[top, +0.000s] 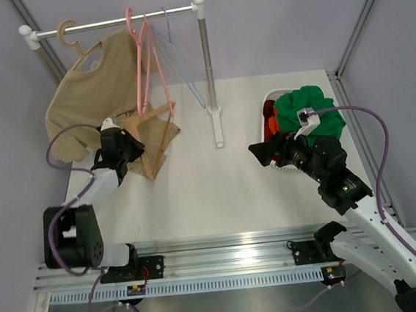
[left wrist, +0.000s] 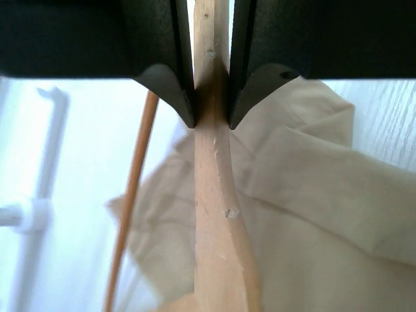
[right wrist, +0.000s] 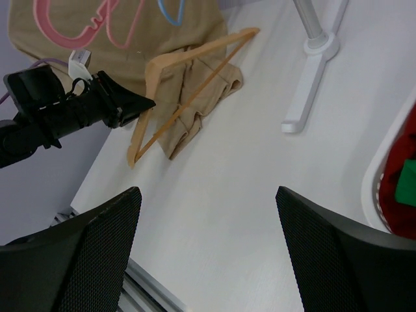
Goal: Remove the t-shirt from the hanger
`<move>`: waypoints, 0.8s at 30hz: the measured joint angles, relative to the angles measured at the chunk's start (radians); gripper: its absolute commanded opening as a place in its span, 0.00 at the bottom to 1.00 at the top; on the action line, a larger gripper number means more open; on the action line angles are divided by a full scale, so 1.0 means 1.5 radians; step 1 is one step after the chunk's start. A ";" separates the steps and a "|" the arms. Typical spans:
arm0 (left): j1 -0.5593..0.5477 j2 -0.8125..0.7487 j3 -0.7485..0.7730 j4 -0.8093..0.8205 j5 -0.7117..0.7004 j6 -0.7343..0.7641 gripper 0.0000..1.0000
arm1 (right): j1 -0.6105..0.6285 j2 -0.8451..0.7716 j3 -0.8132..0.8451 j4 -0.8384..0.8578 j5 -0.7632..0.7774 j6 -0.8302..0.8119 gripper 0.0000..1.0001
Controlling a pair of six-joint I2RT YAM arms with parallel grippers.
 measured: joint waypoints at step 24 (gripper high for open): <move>-0.083 -0.529 -0.199 -0.119 -0.007 0.005 0.00 | 0.088 0.120 0.059 0.039 -0.160 0.014 0.89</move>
